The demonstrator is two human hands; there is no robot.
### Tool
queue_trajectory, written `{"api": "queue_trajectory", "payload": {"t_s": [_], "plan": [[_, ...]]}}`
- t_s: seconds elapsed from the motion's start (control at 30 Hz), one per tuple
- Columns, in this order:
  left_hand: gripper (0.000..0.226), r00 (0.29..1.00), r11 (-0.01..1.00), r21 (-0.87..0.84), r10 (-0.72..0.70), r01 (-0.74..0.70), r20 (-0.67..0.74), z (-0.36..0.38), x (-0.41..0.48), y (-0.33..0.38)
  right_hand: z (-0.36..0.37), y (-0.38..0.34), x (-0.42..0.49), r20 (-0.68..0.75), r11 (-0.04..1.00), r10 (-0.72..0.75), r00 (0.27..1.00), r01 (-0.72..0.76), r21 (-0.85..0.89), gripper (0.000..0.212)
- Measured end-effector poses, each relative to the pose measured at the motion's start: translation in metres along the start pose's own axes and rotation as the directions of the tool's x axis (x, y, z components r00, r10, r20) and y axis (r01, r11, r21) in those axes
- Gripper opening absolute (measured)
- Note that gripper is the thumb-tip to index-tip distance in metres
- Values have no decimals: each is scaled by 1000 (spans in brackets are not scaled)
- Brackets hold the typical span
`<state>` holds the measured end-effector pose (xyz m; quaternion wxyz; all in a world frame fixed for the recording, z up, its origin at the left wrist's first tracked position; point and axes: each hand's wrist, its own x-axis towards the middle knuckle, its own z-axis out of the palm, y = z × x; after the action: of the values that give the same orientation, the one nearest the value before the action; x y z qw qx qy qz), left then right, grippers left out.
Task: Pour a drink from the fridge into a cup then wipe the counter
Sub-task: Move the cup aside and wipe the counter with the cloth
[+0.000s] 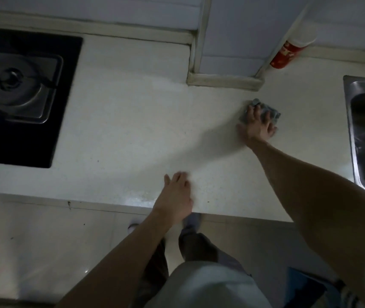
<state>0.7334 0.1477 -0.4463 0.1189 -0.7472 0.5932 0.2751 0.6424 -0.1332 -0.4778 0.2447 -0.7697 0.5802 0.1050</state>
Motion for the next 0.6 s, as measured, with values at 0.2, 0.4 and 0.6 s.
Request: {"api": "queue_trajectory", "payload": {"t_s": [0.2,0.4,0.6], "plan": [[39,1000,999,-34,-4,4,2,-5,3,-1,36,-86,-33,79,937,-342,936,346,-47,88],[43,999,997,-74,4,-7,-34,-1,1,-5,66,-90,-67,172,699,-678,715,699,-150,78],[36,996,979,-197,27,-43,-81,-9,2,-6,44,-6,-65,149,611,-760,632,774,-166,72]]}}
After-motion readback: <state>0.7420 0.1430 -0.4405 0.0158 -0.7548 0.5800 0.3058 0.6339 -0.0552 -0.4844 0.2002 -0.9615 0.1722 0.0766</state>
